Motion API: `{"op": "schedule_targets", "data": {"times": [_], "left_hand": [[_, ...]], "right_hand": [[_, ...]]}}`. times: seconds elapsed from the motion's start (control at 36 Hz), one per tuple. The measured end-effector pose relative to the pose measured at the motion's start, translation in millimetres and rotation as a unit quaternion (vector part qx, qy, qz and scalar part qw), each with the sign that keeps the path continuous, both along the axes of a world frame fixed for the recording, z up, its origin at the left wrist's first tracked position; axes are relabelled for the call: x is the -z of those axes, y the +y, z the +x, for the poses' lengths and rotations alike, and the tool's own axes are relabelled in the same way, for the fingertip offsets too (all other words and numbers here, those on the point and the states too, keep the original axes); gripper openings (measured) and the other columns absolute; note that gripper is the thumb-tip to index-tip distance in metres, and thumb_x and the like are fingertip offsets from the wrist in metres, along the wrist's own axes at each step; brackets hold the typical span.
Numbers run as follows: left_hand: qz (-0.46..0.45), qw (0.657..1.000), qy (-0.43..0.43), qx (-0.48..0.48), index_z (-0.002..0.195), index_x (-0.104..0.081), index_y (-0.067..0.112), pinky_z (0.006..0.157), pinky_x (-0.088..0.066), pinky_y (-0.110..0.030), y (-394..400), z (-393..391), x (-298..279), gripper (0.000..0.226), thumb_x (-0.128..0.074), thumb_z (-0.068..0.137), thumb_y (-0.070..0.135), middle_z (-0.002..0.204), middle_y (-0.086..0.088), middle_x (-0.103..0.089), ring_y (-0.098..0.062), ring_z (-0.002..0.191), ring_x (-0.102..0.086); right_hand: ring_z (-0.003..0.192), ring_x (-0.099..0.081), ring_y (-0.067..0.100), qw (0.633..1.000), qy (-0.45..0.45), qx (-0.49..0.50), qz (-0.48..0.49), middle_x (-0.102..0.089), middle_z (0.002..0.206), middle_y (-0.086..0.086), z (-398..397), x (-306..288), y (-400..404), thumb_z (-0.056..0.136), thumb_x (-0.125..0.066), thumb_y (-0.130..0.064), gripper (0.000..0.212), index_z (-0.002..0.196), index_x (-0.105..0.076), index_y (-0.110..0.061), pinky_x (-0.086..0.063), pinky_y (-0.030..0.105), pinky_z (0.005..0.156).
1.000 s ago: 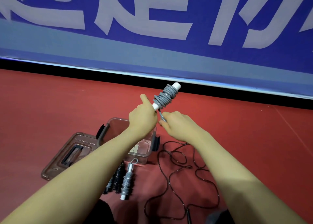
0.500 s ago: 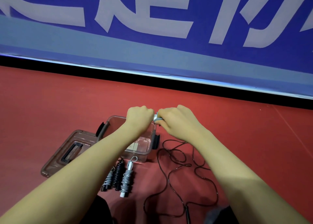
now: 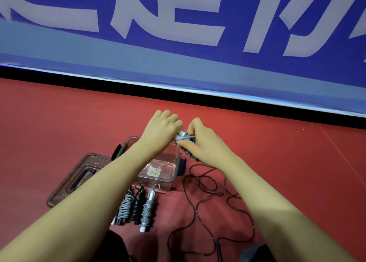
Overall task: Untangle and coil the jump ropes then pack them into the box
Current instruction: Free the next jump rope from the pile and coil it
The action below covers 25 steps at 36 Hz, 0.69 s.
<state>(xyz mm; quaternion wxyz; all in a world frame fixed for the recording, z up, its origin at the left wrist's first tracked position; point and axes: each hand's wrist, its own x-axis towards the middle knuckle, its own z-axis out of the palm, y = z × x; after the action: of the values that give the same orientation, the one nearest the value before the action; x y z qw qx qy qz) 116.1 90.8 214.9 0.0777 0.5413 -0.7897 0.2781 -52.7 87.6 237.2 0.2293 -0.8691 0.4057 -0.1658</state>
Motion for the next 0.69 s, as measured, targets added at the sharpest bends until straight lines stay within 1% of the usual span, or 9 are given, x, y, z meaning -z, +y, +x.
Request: {"op": "schedule_targets", "data": {"times": [0.06,0.14,0.19,0.25,0.33,0.42,0.5,0.58,0.69], "left_hand": [[-0.008,1.000,0.010,0.009,0.059,-0.050,0.014,0.058,-0.012,-0.030,0,1,-1,0.012,-0.040,0.065,0.012,0.057,-0.002,-0.043,-0.022,0.052,-0.042],[-0.032,0.998,0.047,0.024,0.063,-0.050,0.011,0.057,-0.009,-0.031,0,1,-4,0.011,-0.039,0.065,0.009,0.062,-0.005,-0.045,-0.023,0.054,-0.043],[-0.040,0.994,0.097,0.018,0.072,-0.053,0.007,0.058,-0.017,-0.031,-1,1,-4,0.012,-0.045,0.063,0.004,0.069,-0.009,-0.050,-0.026,0.058,-0.046],[-0.042,0.981,0.191,0.002,0.097,-0.054,0.001,0.057,-0.033,-0.036,-3,-2,-2,0.037,-0.056,0.061,-0.003,0.092,-0.018,-0.054,-0.031,0.069,-0.050],[-0.005,0.942,0.331,-0.049,0.133,-0.038,-0.002,0.056,-0.047,-0.039,0,-8,-6,0.072,-0.062,0.066,-0.013,0.125,-0.023,-0.041,-0.041,0.090,-0.053],[0.051,0.894,0.440,-0.068,0.138,-0.032,0.005,0.066,-0.049,-0.043,3,-13,-7,0.063,-0.055,0.081,-0.003,0.125,-0.015,-0.044,-0.036,0.087,-0.056],[0.133,0.886,0.442,-0.040,0.134,-0.036,0.012,0.079,-0.048,-0.039,9,-19,-4,0.053,-0.053,0.084,0.010,0.117,-0.006,-0.054,-0.028,0.093,-0.058],[0.180,0.886,0.427,-0.024,0.136,-0.035,0.016,0.080,-0.048,-0.036,14,-26,-5,0.056,-0.054,0.083,0.022,0.122,0.000,-0.054,-0.022,0.093,-0.058],[0.177,0.887,0.425,-0.013,0.138,-0.033,0.021,0.078,-0.047,-0.034,13,-33,-6,0.066,-0.054,0.077,0.037,0.124,0.004,-0.054,-0.021,0.096,-0.059]], "right_hand": [[0.090,-0.056,0.022,0.999,-0.028,-0.004,0.029,-0.057,0.099,-0.002,0,0,-2,0.088,-0.062,-0.040,0.041,0.111,-0.038,-0.016,-0.047,0.038,0.075],[0.116,-0.050,0.021,0.999,-0.030,0.005,0.029,-0.053,0.127,0.004,2,4,-4,0.090,-0.060,-0.039,0.053,0.133,-0.041,-0.014,-0.042,0.038,0.096],[0.112,-0.050,0.021,0.999,-0.039,0.013,0.013,-0.053,0.119,0.005,6,7,-6,0.091,-0.059,-0.037,0.049,0.132,-0.047,-0.013,-0.039,0.032,0.090],[0.099,-0.051,0.020,0.997,-0.072,0.032,0.002,-0.053,0.103,0.003,9,8,-7,0.090,-0.061,-0.034,0.038,0.120,-0.057,-0.011,-0.033,0.026,0.076],[0.087,-0.049,0.016,0.986,-0.137,0.091,0.007,-0.056,0.097,0.004,11,11,-12,0.087,-0.066,-0.031,0.028,0.105,-0.062,-0.011,-0.027,0.022,0.064],[0.086,-0.054,0.018,0.967,-0.201,0.154,0.035,-0.062,0.095,0.004,11,13,-20,0.084,-0.069,-0.031,0.026,0.097,-0.062,-0.009,-0.033,0.022,0.064],[0.074,-0.055,0.015,0.938,-0.264,0.219,0.055,-0.063,0.080,0.001,9,11,-25,0.083,-0.071,-0.033,0.028,0.088,-0.065,-0.006,-0.036,0.014,0.057],[0.069,-0.055,0.012,0.916,-0.311,0.242,0.076,-0.063,0.074,-0.001,9,9,-28,0.080,-0.074,-0.032,0.030,0.086,-0.066,-0.003,-0.039,0.012,0.057],[0.070,-0.061,0.016,0.881,-0.370,0.266,0.129,-0.068,0.074,0.003,11,13,-33,0.074,-0.079,-0.032,0.025,0.076,-0.067,-0.010,-0.055,0.040,0.075]]}}
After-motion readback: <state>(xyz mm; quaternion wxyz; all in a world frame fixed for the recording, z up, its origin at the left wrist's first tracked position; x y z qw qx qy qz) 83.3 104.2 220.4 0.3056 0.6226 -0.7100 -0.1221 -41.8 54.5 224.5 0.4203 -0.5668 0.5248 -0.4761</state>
